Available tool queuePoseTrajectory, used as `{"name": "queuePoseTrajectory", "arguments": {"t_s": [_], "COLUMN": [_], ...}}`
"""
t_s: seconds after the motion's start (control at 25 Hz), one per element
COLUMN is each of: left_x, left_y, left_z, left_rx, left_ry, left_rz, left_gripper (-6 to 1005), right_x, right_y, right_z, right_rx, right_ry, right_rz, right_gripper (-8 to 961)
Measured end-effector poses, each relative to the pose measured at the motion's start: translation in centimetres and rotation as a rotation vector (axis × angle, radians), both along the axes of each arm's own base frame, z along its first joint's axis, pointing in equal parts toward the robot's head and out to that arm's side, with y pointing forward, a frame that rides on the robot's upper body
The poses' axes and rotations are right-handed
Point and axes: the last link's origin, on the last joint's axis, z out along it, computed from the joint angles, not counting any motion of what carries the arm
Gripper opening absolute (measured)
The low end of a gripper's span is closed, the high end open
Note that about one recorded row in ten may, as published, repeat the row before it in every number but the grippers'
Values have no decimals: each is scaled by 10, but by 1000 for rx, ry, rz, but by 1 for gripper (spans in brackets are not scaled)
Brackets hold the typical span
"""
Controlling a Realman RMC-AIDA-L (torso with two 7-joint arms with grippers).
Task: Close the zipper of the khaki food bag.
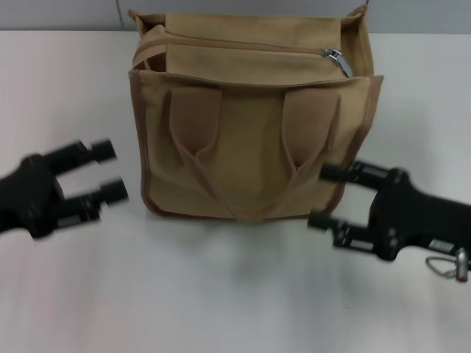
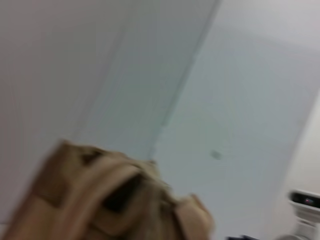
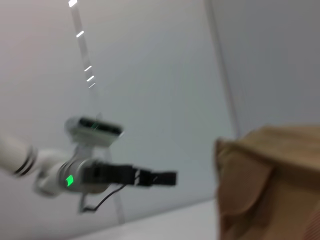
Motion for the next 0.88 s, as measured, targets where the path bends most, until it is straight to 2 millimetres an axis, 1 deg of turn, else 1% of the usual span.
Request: {"name": "queuePoseTrajectory", "arguments": {"t_s": [0.04, 0.08, 0.16, 0.2, 0.44, 0.64, 0.88], "left_x": [2, 2, 7, 7, 12, 12, 13], "left_y": [-5, -5, -10, -10, -9, -8, -8], "left_z": [-8, -8, -30, -30, -67, -72, -73], "left_rx": [-11, -11, -41, -41, -141, -158, -160], "left_ry": [12, 12, 57, 57, 205, 228, 230], "left_rz": [-37, -37, -106, -106, -205, -219, -222], "left_gripper": [801, 803, 807, 809, 818, 818, 818], "right_x": [-1, -1, -3, -4, -8, -7, -6], "right_y": [-2, -2, -5, -6, -6, -8, -9], "right_z": [-5, -5, -14, -19, -39, -43, -43], "right_rx": [-38, -38, -91, -116, -203, -205, -206], "right_ry": [-29, -29, -67, -87, -149, -154, -154], "right_rz": [27, 27, 61, 75, 107, 108, 102], "right_gripper": [722, 722, 722, 723, 723, 723, 723]}}
